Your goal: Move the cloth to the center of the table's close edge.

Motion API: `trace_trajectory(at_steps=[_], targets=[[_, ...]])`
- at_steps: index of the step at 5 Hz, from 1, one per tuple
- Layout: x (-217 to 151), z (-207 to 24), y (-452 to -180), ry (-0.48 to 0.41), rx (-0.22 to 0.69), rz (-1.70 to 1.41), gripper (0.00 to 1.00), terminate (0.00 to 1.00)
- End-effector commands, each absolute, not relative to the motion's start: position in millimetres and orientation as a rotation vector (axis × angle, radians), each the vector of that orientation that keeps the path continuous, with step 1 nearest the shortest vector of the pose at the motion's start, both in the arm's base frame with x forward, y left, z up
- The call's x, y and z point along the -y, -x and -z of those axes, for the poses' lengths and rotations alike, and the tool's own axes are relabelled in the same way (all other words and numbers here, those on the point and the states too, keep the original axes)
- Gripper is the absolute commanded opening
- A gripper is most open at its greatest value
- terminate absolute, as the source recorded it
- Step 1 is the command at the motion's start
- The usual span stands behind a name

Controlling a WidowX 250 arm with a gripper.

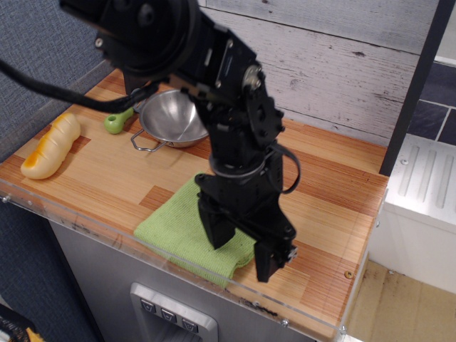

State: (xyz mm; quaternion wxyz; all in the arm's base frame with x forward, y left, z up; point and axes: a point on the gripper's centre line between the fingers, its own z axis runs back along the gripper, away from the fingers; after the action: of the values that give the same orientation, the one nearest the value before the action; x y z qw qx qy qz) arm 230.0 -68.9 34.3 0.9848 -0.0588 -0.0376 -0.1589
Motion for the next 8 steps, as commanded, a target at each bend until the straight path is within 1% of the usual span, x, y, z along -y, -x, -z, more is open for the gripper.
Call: trace_trajectory(at_steps=[1,2,3,4,6,7,8], targets=[[64,-135,-234,0.074,0.267,0.340,1.00,0.00],[33,-151,-231,0.038,0.262,0.304,1.00,0.00],[3,-132,-243,0.008,0.180,0.274,1.00,0.00],[-18,-122,-254,-0.029,0.130,0.233,1.00,0.00],[-35,-125,-255,0.017,0.135,0.146,1.00,0.00],[-44,-126,-249,0.007,0.112,0.094,1.00,0.00],[-44,-126,-249,0.007,0.112,0.094,1.00,0.00]])
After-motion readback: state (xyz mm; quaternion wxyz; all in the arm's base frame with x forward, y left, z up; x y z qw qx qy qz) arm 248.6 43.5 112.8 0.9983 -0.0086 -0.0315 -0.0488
